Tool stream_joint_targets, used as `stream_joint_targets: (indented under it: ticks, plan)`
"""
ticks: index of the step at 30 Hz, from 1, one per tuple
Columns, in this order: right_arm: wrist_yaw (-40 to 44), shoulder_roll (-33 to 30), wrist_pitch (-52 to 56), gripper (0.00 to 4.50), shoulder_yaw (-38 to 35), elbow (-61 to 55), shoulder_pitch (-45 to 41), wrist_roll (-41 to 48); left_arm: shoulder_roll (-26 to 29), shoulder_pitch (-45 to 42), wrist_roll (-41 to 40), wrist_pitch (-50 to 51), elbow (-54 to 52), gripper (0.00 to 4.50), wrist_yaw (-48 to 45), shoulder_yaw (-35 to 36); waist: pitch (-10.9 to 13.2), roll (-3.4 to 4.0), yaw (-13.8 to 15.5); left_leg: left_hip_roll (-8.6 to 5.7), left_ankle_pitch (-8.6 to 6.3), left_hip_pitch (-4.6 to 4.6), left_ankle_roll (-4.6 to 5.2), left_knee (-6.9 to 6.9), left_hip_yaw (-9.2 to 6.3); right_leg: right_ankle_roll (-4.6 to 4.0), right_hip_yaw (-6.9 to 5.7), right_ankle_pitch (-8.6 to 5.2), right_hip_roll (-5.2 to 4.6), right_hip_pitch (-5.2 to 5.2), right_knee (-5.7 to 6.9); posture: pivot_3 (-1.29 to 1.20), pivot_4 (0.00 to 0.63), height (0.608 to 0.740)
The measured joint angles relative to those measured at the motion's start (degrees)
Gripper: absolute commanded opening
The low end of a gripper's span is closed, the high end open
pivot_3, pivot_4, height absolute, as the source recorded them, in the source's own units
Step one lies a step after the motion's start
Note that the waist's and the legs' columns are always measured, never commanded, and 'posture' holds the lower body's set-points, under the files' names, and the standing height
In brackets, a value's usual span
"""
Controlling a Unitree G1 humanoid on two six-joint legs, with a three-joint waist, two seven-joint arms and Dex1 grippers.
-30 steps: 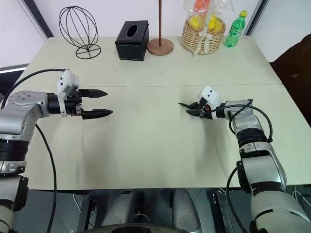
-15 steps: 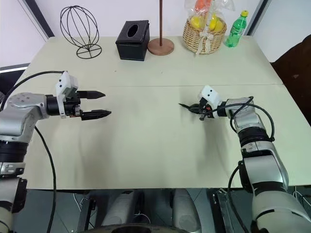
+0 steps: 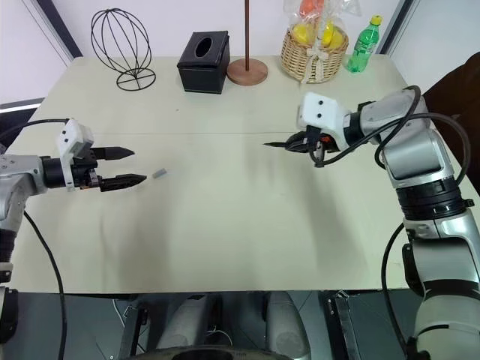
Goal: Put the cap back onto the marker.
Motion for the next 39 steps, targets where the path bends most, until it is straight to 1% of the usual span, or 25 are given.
stream_joint_targets:
  ticks: [3, 6, 8, 11, 14, 18, 23, 25, 29, 34, 39]
  plan:
    - [-2.15, 3.06, 2.61, 0.02, 1.92, -5.27, 0.61, 0.24, 0.03, 3.83, -0.55, 0.38, -0.88, 4.50, 1.30, 2.17, 0.00, 0.00, -0.05, 0.02, 0.00, 0.00, 0.00, -0.01, 0.00, 0.00, 0.00, 0.00, -0.01, -0.01, 0.01, 0.00, 0.150, 0.740]
    - [-3.68, 4.51, 4.41, 0.02, 2.88, -7.31, 1.74, 0.98, -0.16, 7.72, -0.51, -0.01, -0.78, 4.50, 2.77, 3.49, 0.00, 0.00, 0.21, 0.00, 0.00, -0.02, 0.00, -0.01, -0.02, -0.01, -0.01, 0.00, -0.06, -0.01, 0.00, 0.00, 0.150, 0.740]
    - [-4.51, 4.66, 4.99, 0.02, 2.91, -7.70, 2.14, 1.17, -1.03, 8.03, -0.61, -0.03, -0.18, 4.50, 4.68, 4.99, 0.00, -0.01, 0.74, -0.04, 0.00, -0.03, 0.00, 0.02, -0.08, 0.00, -0.07, 0.00, -0.11, 0.02, -0.01, 0.00, 0.150, 0.740]
    - [-5.43, 4.72, 5.13, 0.02, 2.95, -8.35, 2.88, 1.70, -2.69, 7.49, -0.61, -1.05, 0.44, 4.50, 6.39, 6.21, -0.02, -0.03, 0.77, -0.08, 0.00, -0.03, 0.00, 0.03, -0.07, 0.00, -0.07, 0.00, -0.15, 0.05, -0.03, 0.00, 0.150, 0.740]
    - [-6.06, 4.82, 5.19, 0.02, 3.03, -8.30, 3.24, 2.06, -5.15, 3.99, -0.15, -3.41, 3.71, 4.50, 6.62, 5.12, -0.02, -0.04, 0.54, -0.07, 0.00, -0.03, 0.00, 0.03, -0.08, 0.00, -0.08, 0.00, -0.10, 0.03, 0.00, 0.00, 0.150, 0.740]
    - [-6.60, 4.99, 5.19, 0.02, 3.06, -8.28, 3.30, 2.15, -6.73, -1.04, 1.89, -6.51, 8.94, 4.50, 6.13, 2.62, -0.02, -0.04, 0.15, -0.07, 0.00, -0.03, 0.00, 0.01, -0.04, 0.00, -0.05, 0.00, -0.06, 0.00, 0.00, 0.00, 0.150, 0.740]
    - [-7.69, 5.13, 6.31, 0.02, 3.07, -8.35, 3.51, 2.25, -9.86, -9.49, 6.41, -12.77, 23.09, 4.50, 4.88, -1.64, -0.02, -0.04, 0.25, -0.10, 0.00, -0.03, 0.00, 0.02, -0.01, 0.00, -0.06, 0.00, -0.04, 0.00, 0.02, 0.00, 0.150, 0.740]
    - [-8.04, 4.99, 7.17, 0.02, 3.03, -8.60, 3.65, 2.64, -10.64, -11.47, 8.32, -15.53, 28.72, 4.50, 4.61, -2.99, -0.03, -0.05, 0.21, -0.11, 0.00, -0.04, 0.00, 0.02, -0.01, 0.00, -0.06, 0.00, -0.04, 0.00, -0.01, 0.00, 0.150, 0.740]
    - [-8.76, 4.27, 8.96, 0.02, 2.88, -10.36, 4.14, 3.39, -12.63, -14.69, 10.06, -19.13, 35.85, 4.50, 3.86, -3.59, -0.03, -0.05, 0.25, -0.09, 0.00, -0.04, 0.00, 0.02, -0.02, 0.00, -0.06, 0.00, -0.04, -0.01, 0.00, 0.00, 0.150, 0.740]
    - [-10.01, 2.85, 10.56, 0.02, 2.74, -12.03, 5.73, 4.26, -14.05, -16.29, 12.18, -22.89, 39.00, 4.50, 2.58, -5.30, -0.03, -0.06, 0.26, -0.09, 0.00, -0.04, 0.00, 0.03, -0.02, 0.00, -0.06, 0.00, -0.05, 0.00, 0.00, 0.00, 0.150, 0.740]
    - [-11.21, 2.18, 11.45, 0.02, 2.37, -13.26, 6.22, 4.83, -14.61, -16.91, 16.14, -29.65, 41.13, 4.50, 3.29, -7.41, -0.03, -0.06, 0.31, -0.09, 0.00, -0.04, 0.00, 0.03, -0.02, 0.00, -0.06, 0.00, -0.06, 0.00, 0.00, 0.00, 0.150, 0.740]
